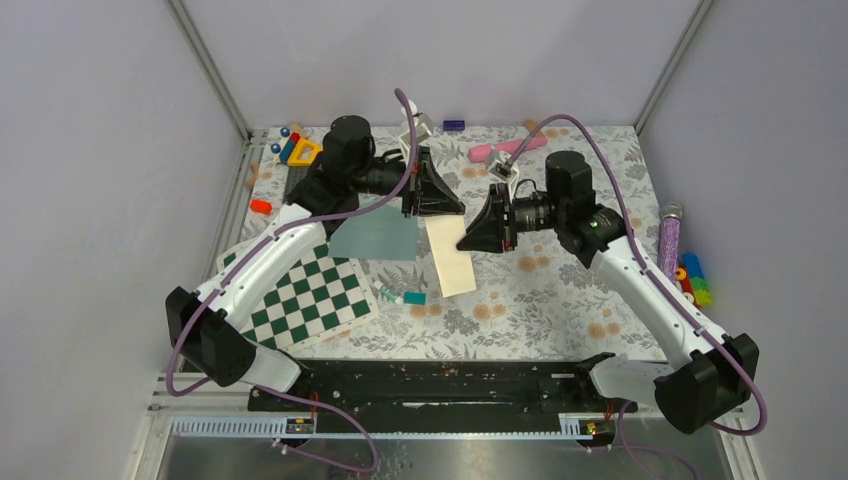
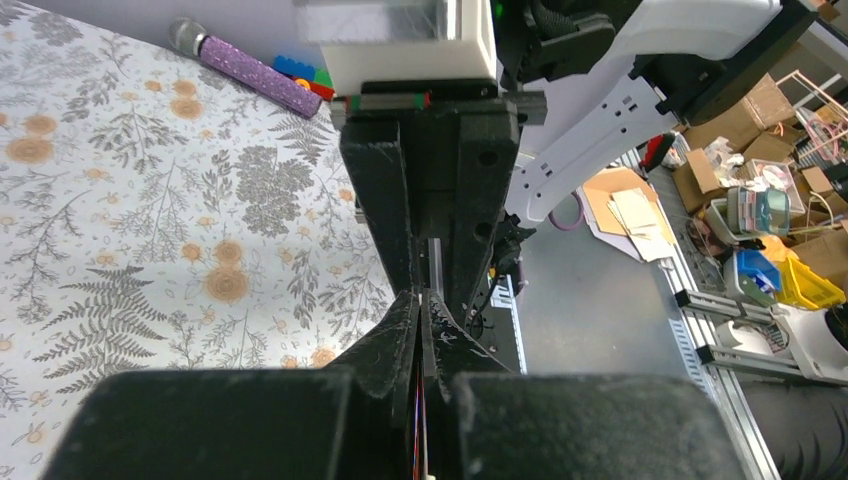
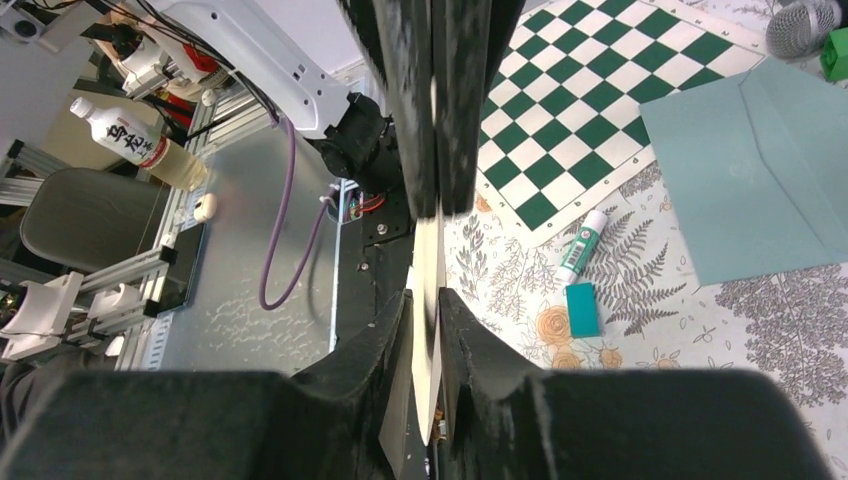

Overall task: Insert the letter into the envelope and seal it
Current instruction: Fold the letter.

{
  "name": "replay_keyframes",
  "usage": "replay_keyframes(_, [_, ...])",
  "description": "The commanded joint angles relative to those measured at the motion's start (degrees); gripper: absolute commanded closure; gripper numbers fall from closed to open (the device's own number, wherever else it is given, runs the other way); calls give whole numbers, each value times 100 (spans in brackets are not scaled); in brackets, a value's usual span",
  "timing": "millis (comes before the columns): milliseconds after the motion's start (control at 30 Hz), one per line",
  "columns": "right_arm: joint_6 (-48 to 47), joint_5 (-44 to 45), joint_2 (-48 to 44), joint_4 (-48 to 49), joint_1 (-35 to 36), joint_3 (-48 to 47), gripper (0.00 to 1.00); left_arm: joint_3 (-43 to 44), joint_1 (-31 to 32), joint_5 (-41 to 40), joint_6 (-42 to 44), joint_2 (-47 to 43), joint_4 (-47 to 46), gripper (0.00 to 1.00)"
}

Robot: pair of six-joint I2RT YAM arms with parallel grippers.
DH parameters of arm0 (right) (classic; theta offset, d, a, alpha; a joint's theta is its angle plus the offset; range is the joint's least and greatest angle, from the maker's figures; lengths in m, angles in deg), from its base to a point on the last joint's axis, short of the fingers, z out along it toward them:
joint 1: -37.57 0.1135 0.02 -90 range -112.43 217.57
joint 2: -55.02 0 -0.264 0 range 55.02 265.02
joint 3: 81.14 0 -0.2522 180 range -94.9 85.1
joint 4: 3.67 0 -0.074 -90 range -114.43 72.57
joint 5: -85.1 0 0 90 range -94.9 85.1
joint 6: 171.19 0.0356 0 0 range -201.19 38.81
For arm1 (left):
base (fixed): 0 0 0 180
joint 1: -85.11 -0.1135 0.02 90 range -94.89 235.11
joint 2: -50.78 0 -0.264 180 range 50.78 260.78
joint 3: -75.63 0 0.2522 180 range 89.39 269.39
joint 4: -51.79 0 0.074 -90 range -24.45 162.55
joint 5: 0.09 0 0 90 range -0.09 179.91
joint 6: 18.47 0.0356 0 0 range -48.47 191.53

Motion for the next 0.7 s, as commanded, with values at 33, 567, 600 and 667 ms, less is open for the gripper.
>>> replay_keyframes(33, [-311, -39, -179, -250, 55, 106, 78, 295, -146, 131, -300, -127, -464, 100])
replay_keyframes(567, [-557, -300, -492, -506, 52, 572, 90, 563, -484, 257, -809, -116, -920, 100])
replay_keyframes(600, [-571, -311, -539, -535, 50, 598, 91, 576, -509, 264, -833, -110, -949, 100])
replay_keyframes(667, [-618, -314, -597, -612, 53, 646, 92, 597, -557, 274, -887, -118, -1012, 100])
